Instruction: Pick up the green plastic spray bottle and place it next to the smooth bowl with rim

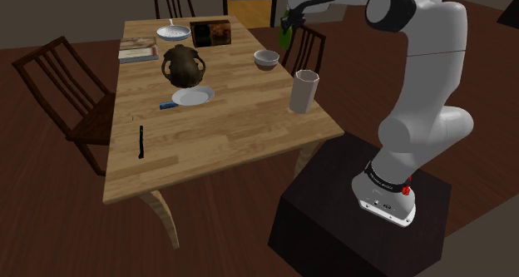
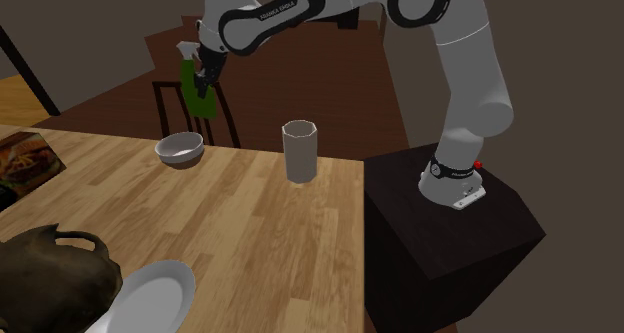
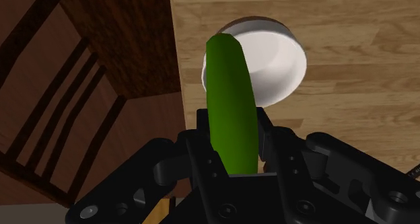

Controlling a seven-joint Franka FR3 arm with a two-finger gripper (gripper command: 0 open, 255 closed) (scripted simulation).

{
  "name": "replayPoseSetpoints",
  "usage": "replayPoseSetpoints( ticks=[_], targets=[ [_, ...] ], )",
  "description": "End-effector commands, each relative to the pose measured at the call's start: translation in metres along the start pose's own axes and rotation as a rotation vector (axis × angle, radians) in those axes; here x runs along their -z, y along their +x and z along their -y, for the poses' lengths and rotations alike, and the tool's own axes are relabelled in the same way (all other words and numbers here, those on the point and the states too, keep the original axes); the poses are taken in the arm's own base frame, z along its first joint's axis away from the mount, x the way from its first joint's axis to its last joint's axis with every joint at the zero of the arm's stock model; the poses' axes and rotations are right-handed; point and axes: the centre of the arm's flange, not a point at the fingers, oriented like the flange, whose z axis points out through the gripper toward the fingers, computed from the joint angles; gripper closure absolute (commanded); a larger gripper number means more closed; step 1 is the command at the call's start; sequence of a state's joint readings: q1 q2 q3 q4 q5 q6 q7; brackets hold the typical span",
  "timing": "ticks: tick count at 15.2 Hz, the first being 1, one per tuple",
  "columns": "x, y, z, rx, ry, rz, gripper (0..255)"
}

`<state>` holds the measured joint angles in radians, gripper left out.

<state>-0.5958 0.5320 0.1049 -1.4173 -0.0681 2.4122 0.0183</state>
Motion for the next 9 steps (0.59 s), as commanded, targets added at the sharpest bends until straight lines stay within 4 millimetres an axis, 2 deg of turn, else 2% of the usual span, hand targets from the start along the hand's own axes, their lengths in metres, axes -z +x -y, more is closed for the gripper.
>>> replayPoseSetpoints(
  ticks=[1,9],
  targets=[
    [-0.010,-0.004,0.000,0.000,0.000,-0.001,255],
    [-0.047,-0.023,0.000,0.000,0.000,-0.001,255]
  ],
)
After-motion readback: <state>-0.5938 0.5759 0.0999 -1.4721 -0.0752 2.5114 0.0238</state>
